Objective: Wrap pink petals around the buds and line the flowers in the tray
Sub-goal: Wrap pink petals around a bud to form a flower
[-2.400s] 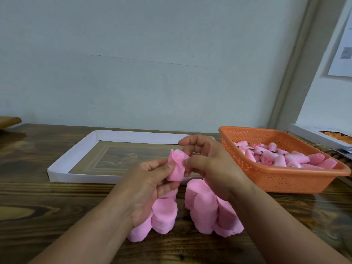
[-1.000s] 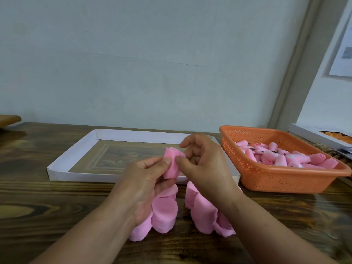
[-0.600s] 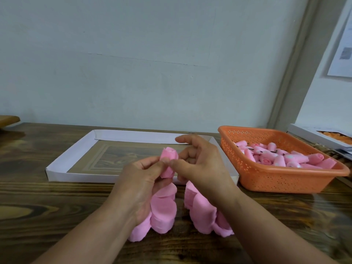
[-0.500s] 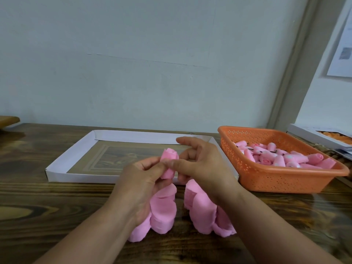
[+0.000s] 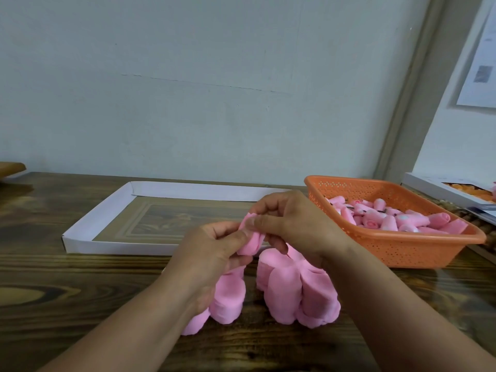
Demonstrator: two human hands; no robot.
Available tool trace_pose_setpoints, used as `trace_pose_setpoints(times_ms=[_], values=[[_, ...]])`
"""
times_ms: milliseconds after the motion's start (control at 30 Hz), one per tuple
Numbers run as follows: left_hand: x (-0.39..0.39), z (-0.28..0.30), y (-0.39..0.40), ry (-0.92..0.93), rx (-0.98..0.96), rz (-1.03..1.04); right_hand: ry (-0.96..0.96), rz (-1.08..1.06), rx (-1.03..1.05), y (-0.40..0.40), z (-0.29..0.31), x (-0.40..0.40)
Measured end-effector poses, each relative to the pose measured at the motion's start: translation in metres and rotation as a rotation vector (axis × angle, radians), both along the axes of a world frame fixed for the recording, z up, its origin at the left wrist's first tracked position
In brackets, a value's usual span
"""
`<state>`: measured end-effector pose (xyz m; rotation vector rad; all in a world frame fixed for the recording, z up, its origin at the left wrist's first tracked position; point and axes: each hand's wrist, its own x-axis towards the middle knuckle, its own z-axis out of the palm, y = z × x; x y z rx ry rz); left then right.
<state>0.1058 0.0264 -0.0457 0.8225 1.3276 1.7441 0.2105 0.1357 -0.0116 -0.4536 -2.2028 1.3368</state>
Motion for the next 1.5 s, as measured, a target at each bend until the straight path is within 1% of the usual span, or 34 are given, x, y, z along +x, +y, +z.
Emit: trace_pose_setpoints(times_ms=[200,300,367,400,433,500,533,667,767,867,933,1267,1400,1500], values=[[0.004,0.004,0.009,-0.078,-0.006,0.007,0.037,-0.055,0.069,0.0,0.003,0.005],[0.005,0.006,0.013,-0.053,-0.003,-0.013,0.062,-0.086,0.101,0.0,0.004,0.008],[0.005,0.008,0.015,0.004,-0.009,-0.007,0.069,-0.112,0.119,0.002,0.006,0.01],[0.004,0.007,0.016,0.073,-0.027,0.025,0.071,-0.134,0.123,0.005,0.008,0.012],[0.002,0.006,0.016,0.192,-0.06,0.084,0.073,-0.165,0.126,0.009,0.01,0.014],[-0.004,0.003,0.018,0.514,-0.114,0.192,0.075,-0.24,0.134,0.021,0.013,0.023],[-0.005,0.002,0.02,0.657,-0.127,0.189,0.079,-0.274,0.136,0.028,0.014,0.028],[0.001,0.002,0.037,1.084,-0.216,0.01,0.085,-0.372,0.149,0.05,0.009,0.047],[0.008,0.001,0.049,1.309,-0.328,-0.098,0.086,-0.378,0.13,0.056,0.003,0.051],[0.013,0.001,0.057,1.37,-0.429,-0.19,0.083,-0.369,0.118,0.058,0.0,0.052],[0.014,0.002,0.06,1.391,-0.459,-0.194,0.081,-0.367,0.116,0.059,0.0,0.051],[0.017,-0.002,0.057,1.483,-0.364,0.06,0.092,-0.371,0.103,0.059,-0.002,0.048],[0.016,-0.004,0.056,1.438,-0.345,0.059,0.09,-0.374,0.102,0.058,-0.003,0.049],[0.013,-0.001,0.053,1.404,-0.281,0.039,0.09,-0.377,0.09,0.059,-0.003,0.049]])
